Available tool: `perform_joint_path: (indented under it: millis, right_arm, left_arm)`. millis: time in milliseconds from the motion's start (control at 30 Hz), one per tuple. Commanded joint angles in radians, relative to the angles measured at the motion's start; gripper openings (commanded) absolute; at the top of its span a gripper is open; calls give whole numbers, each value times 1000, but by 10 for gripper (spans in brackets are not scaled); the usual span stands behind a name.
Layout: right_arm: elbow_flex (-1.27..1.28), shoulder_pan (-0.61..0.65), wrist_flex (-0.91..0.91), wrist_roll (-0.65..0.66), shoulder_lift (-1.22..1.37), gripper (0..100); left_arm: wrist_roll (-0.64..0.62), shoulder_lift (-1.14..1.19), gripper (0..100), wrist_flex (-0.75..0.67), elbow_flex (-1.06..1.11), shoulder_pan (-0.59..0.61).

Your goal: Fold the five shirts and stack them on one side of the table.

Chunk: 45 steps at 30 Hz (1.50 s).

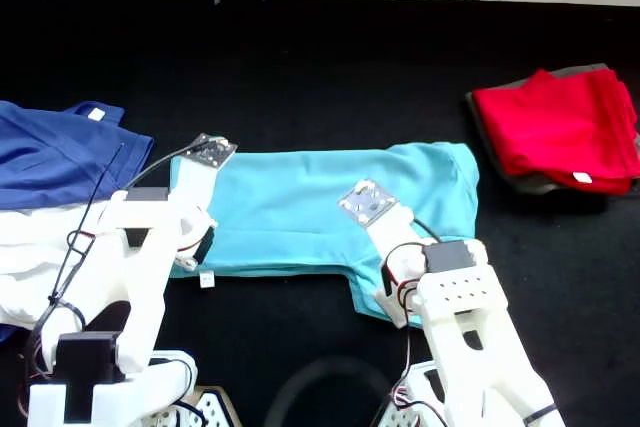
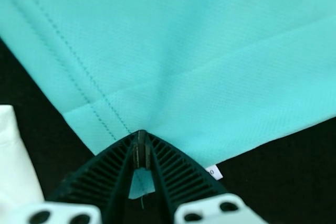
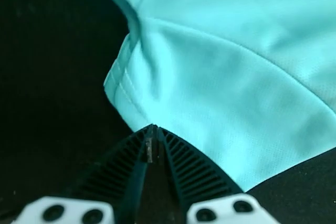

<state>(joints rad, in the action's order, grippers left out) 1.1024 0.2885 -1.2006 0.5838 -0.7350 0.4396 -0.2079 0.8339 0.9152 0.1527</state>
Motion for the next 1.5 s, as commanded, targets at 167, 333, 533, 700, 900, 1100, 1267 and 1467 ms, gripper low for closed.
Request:
perform_joint_path:
  millis: [167, 333, 533, 700, 900, 1100, 1267, 1467]
  right_arm:
    - [-16, 18, -47, 51, -12, 207]
    - [62, 38, 50, 51, -10, 207]
    - [153, 48, 111, 51, -8, 207]
    - [243, 44, 234, 51, 73, 206]
    - [128, 4, 291, 48, 286, 149]
    - [-13, -67, 211, 48, 292, 14]
    - [-168, -110, 97, 51, 194, 6]
    - [-332, -122, 91, 51, 191, 6]
  left_arm:
    - [9, -5, 9, -34, 5, 18]
    - [8, -5, 9, -31, 7, 18]
    - [8, -5, 9, -31, 7, 18]
    - [8, -5, 9, -31, 7, 18]
    - [8, -5, 9, -31, 7, 18]
    - [8, -5, 9, -31, 7, 18]
    - [8, -5, 9, -31, 7, 18]
    - [8, -5, 9, -31, 7, 18]
